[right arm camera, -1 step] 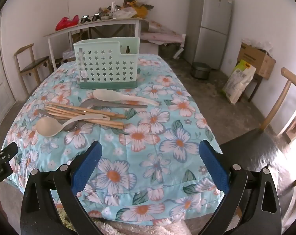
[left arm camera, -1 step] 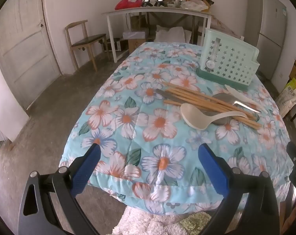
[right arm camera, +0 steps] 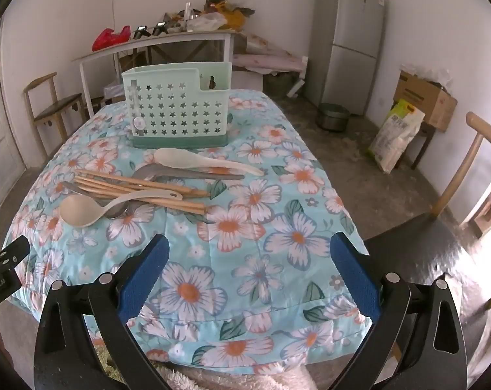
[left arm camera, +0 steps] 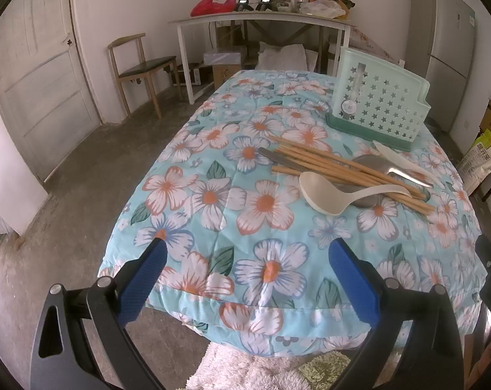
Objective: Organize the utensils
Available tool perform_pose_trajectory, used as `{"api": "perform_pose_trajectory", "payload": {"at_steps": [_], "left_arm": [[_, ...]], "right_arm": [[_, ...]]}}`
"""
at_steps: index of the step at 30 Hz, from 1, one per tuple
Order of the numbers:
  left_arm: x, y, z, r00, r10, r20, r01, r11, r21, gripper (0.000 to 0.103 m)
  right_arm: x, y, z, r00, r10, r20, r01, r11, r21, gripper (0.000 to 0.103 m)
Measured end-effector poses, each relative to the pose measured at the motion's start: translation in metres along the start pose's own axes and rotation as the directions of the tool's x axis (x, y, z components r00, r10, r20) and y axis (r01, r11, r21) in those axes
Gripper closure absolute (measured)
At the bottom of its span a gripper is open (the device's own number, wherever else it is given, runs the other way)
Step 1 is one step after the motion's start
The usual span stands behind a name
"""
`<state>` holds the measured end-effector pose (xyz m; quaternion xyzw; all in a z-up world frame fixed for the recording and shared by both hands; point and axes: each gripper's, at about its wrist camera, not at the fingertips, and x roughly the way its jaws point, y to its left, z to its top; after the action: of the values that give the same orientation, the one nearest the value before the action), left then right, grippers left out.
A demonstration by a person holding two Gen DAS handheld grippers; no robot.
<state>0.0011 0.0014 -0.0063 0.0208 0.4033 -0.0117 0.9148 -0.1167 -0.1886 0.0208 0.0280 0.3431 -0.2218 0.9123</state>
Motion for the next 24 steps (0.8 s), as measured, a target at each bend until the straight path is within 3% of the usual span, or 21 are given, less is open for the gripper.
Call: {"api": "perform_pose_trajectory", "payload": {"at_steps": [24], "left_arm": [[0.0005, 0.0004, 0.0001, 1.0, 0.004, -0.003, -0.004, 1.0, 0.001, 0.005]], "right_arm": [[0.0011, -0.0011, 0.0004, 1.0, 0.001, 0.003, -0.001, 1.0, -0.001, 0.008]]}}
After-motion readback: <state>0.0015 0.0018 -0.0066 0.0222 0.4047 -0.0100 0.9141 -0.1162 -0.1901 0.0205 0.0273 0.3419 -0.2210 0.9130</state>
